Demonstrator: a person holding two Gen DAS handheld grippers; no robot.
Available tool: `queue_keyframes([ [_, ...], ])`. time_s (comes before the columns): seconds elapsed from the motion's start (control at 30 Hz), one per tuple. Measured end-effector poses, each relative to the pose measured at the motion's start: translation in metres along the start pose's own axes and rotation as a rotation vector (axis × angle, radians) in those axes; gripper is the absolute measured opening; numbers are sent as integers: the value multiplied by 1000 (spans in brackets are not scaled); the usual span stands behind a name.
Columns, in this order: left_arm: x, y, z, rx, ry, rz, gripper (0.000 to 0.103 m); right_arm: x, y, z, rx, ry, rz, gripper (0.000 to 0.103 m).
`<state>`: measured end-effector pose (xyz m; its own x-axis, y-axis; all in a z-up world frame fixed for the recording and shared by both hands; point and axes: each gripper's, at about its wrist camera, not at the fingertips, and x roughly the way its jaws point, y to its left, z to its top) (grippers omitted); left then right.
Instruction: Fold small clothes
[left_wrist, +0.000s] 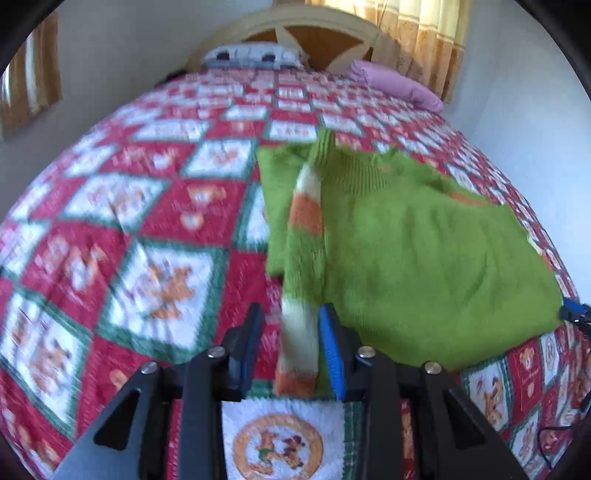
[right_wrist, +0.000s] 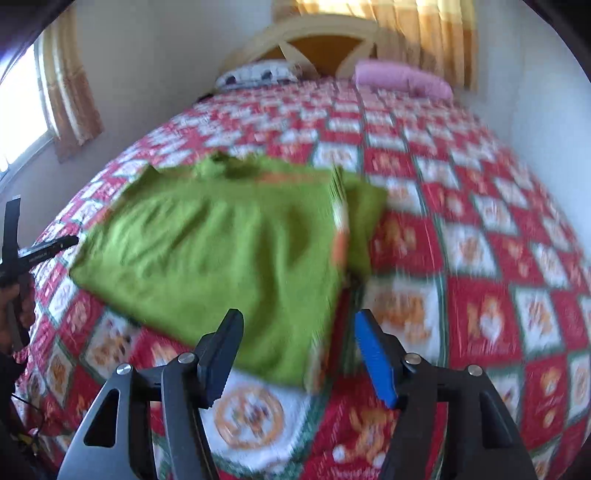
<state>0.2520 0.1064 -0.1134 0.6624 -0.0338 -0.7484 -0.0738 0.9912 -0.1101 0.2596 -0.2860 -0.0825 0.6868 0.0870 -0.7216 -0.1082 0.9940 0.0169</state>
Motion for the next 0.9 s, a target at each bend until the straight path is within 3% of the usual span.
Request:
queue_keyframes([
  [0.1,-9,-11,23,39,-89,39,61,14,19,29,-39,-12,32,63],
  [0.13,-7,-16,32,51,-97,32,62,22,21,37,-30,0,58,61],
  [0.2,6,-30,50,86,-90,32,62,51,21,54,26,55,105,42],
  [0.23,17,-38,58,107,-83,52,62,64,22,60,33,74,84,35],
  [0.3,36,-47,68,121,-60,85,62,97,18,68,47,119,8,34],
  [0.37,59,-52,73,133,-23,124,62,125,10,70,72,162,-5,34],
  [0.47,94,-47,74,142,53,219,63,138,3,79,114,143,-12,34],
  [0.5,101,-42,73,126,66,220,69,141,2,82,116,145,-19,34],
  [0.53,105,-36,74,103,56,210,79,147,2,86,117,149,-32,34],
  [0.6,109,-30,81,86,50,240,90,152,1,92,121,147,-45,34],
  [0.73,120,-26,93,51,54,236,94,161,3,105,122,153,-81,34],
  [0.83,108,-33,91,55,33,238,87,134,25,104,78,90,-144,38],
  [0.9,89,-37,85,56,-13,213,87,118,52,102,41,48,-36,40],
])
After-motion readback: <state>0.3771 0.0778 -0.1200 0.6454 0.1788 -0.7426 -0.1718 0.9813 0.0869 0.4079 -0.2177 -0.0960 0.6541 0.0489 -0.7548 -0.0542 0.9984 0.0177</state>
